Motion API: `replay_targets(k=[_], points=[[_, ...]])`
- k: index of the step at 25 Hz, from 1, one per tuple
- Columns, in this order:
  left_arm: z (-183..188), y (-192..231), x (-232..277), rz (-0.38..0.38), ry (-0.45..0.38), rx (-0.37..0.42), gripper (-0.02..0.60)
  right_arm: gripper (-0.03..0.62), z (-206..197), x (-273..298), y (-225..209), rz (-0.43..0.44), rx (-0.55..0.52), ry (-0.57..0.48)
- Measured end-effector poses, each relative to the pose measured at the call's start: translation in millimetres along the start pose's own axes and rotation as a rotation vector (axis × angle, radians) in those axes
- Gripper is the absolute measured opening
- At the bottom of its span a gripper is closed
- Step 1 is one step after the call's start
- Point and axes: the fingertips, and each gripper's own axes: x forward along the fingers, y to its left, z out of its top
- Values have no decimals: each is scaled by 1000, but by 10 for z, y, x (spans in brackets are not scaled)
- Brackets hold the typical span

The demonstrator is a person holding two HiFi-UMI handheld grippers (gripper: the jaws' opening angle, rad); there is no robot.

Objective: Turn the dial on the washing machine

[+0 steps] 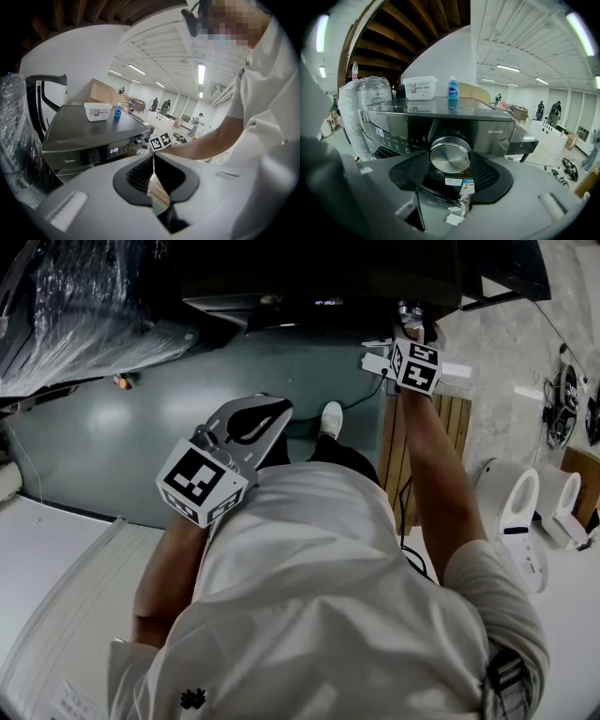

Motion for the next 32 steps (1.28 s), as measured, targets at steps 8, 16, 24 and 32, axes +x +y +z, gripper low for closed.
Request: replay_targets(k=[8,16,24,32], points=[[-2,0,8,2,3,4,60,269,-22,2,23,4,-134,13],[11,-13,38,-8,0,5,60,298,-88,6,121,-34,-358,6],[-1,-4,30,-6,8,5,60,294,-52,34,77,-91,-392,14],[13,20,11,0,8,6,60,272,-41,40,67,-101,-311,19]])
